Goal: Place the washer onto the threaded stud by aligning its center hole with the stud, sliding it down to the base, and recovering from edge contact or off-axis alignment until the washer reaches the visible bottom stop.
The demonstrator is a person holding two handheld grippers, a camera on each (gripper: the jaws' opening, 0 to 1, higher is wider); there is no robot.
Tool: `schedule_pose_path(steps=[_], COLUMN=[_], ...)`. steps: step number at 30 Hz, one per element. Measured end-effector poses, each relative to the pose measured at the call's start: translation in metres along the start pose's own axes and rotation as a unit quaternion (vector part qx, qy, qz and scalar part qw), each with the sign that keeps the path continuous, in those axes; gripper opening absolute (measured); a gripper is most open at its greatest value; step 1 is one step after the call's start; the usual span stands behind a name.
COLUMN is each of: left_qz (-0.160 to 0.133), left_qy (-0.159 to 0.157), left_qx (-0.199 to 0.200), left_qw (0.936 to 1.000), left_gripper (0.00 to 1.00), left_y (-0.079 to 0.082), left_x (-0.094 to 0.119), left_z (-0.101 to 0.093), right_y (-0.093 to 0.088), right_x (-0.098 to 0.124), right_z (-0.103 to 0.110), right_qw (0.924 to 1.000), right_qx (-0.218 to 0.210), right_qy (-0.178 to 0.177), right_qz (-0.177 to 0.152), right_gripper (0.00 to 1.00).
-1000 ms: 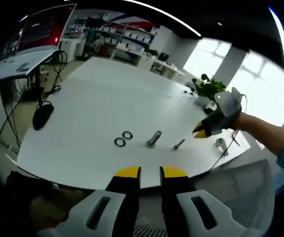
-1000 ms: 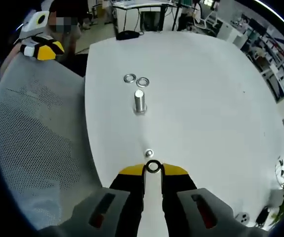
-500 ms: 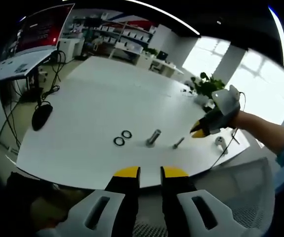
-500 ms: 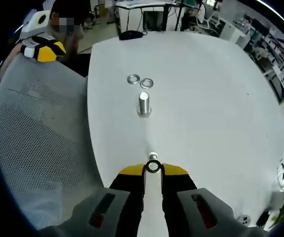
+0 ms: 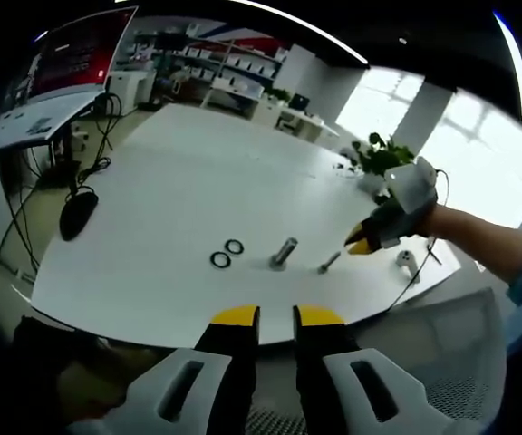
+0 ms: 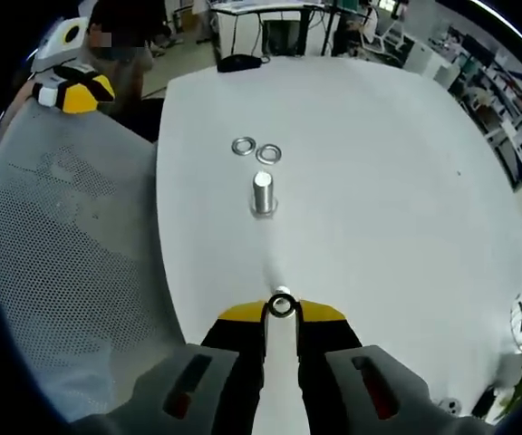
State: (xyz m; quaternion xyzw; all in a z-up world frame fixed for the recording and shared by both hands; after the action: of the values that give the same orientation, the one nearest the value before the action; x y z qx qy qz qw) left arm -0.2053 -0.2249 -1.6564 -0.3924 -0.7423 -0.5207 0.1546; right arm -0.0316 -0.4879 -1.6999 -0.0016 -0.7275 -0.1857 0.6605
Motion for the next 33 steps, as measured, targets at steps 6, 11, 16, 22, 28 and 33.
schedule_pose_path(steps=[6, 11, 16, 22, 28, 33], left_qz=[0.000, -0.001, -0.001, -0.001, -0.001, -0.001], left_qy=[0.001, 0.001, 0.001, 0.000, 0.000, 0.000], left_qx=[0.000, 0.001, 0.001, 0.001, 0.002, 0.002], left_qw=[1.0000, 1.0000, 1.0000, 1.0000, 1.0000, 1.0000], left_gripper=[0.12, 0.12, 0.12, 0.12, 0.12, 0.12], left_y=[0.000, 0.000, 0.000, 0.000, 0.000, 0.000], left_x=[0.000, 0.000, 0.000, 0.000, 0.000, 0.000], left_z=[0.000, 0.000, 0.000, 0.000, 0.000, 0.000], right_y=[0.001, -0.001, -0.001, -0.003, -0.002, 0.000], right_x=[-0.002, -0.005, -0.006, -0.010, -0.012, -0.013], right_z=[0.001, 0.001, 0.003, 0.002, 0.003, 0.002], right_qw=[1.0000, 1.0000, 0.9999, 0.9999, 0.9999, 0.9999], right_qx=[0.004, 0.002, 0.001, 0.000, -0.001, 0.003], right_qy=[0.002, 0.004, 0.006, 0.007, 0.007, 0.004], right_qz=[0.003, 0.007, 0.008, 0.011, 0.011, 0.014], right_gripper=[0.13, 0.13, 0.13, 0.13, 0.13, 0.13])
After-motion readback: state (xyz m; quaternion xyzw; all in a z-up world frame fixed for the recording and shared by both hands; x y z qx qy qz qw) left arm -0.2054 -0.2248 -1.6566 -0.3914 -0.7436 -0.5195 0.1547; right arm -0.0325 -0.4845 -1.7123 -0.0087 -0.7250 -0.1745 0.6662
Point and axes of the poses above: the point that each gripper's makers call its tool centre point, and the gripper's own axes: x roughly backward along the fingers, z roughly to its left, y roughly out of its top, the point moved 8 cm from there along x, roughly backward along the fingers, and after that the axes turned 5 degrees about z, right-handed, at the moved point
